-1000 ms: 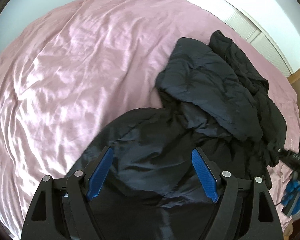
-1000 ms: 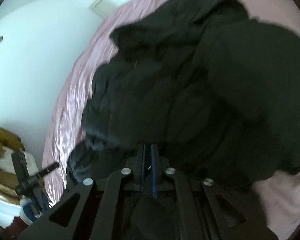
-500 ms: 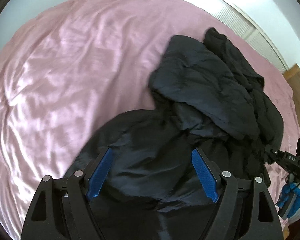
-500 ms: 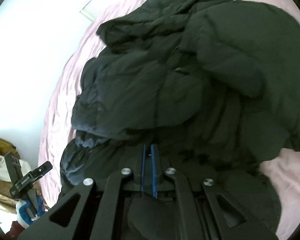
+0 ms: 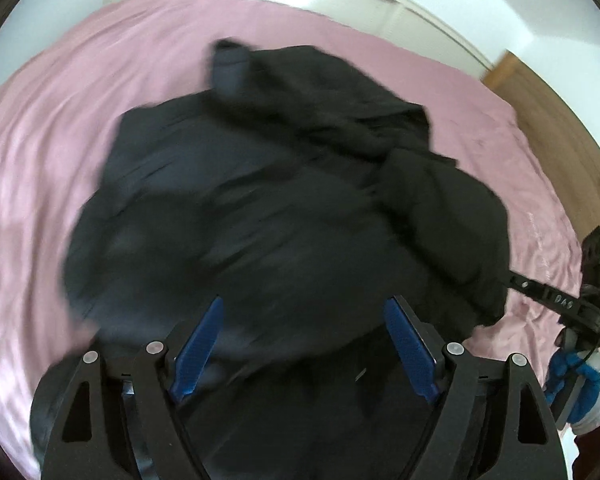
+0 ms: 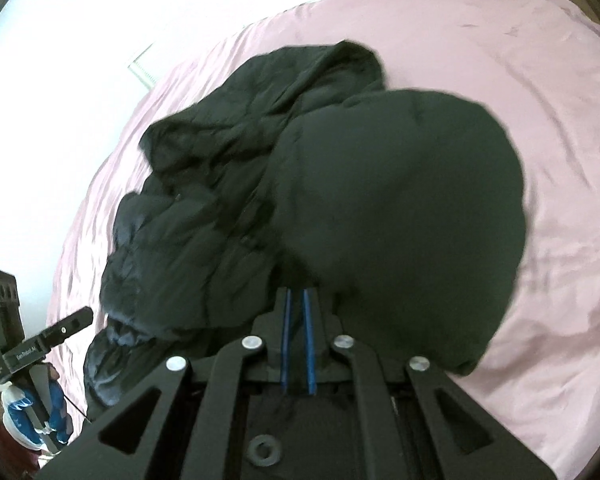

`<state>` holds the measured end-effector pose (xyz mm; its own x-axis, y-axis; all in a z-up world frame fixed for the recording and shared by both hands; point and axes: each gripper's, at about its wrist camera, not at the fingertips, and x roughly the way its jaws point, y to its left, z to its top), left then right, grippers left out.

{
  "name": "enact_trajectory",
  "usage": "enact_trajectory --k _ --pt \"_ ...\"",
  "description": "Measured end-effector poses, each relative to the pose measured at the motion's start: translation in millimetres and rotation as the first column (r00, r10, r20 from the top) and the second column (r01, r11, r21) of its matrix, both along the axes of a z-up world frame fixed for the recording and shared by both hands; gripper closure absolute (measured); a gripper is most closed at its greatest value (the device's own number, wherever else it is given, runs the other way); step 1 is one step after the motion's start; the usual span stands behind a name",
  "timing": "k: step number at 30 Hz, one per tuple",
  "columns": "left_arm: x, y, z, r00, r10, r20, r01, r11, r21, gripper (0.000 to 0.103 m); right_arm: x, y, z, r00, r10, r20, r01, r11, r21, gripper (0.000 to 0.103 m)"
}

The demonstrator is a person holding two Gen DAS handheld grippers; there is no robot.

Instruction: Fold large clothes

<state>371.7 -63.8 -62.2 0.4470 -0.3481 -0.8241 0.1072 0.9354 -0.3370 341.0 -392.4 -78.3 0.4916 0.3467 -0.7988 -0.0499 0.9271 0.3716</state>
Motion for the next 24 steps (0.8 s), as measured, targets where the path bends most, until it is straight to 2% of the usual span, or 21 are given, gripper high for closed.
enact_trajectory --k 6,11,17,24 --pt "70.2 -72.3 -7.6 0.992 -0.123 0.016 0.123 0.992 0.018 0.02 17.9 -31.6 -4.8 0.999 -0.046 0.013 0.046 0.999 -0.012 0.096" --pt "117.8 -110.2 -26.8 0.989 -0.148 -0.02 0.147 0.989 -0.005 0.02 39.1 -48.0 -2.7 0.997 -0.071 0.043 0.072 0.997 -0.019 0.096" --pt "158.8 -133.4 -52.7 0.988 -0.143 -0.061 0.144 0.99 0.01 0.02 69.9 -50.8 3.0 0.995 -0.064 0.081 0.07 0.995 -0.074 0.095" --pt "188.3 -147.0 -81.6 0.981 -0.158 -0.112 0.159 0.987 0.003 0.019 93.6 -53.6 -23.2 0.997 -0.063 0.046 0.067 0.993 -0.099 0.094"
